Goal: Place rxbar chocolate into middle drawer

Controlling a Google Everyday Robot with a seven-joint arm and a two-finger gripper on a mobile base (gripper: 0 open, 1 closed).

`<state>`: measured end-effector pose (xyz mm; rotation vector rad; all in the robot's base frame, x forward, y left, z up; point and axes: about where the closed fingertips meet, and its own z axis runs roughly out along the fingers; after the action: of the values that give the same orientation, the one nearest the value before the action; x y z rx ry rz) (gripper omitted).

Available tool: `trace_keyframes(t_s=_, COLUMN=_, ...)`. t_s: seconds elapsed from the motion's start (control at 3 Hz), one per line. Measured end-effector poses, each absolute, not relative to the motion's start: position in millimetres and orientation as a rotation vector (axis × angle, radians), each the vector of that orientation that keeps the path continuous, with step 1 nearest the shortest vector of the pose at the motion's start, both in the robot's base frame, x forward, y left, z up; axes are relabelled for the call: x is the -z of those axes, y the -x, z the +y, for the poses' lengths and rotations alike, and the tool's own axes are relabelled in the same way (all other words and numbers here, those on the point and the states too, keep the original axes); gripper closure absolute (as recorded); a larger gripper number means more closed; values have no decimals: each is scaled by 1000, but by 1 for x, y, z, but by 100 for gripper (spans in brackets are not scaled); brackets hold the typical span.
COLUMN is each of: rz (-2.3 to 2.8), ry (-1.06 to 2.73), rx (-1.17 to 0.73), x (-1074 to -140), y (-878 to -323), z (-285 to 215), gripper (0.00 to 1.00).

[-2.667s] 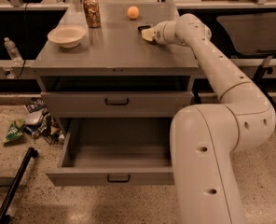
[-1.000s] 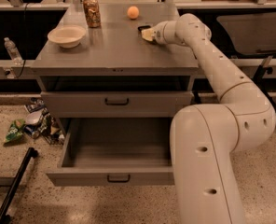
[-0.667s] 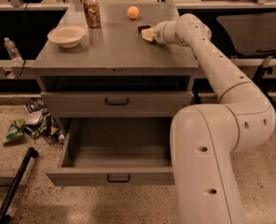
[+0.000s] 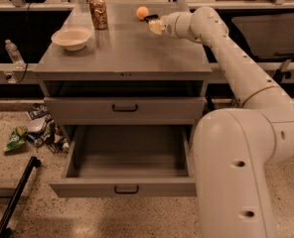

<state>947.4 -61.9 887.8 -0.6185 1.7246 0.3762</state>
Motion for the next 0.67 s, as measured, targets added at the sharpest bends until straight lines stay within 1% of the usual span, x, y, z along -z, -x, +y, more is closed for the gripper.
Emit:
trace_keyframes(t_s=0.33, rz=1685, ry=676, rx=-380, x=-891, y=-942, z=-43, gripper=100)
trace_keyframes(t_s=0.67, rz=1745, ry=643, rx=-438, x=-889, y=-930, z=-57, gripper=100)
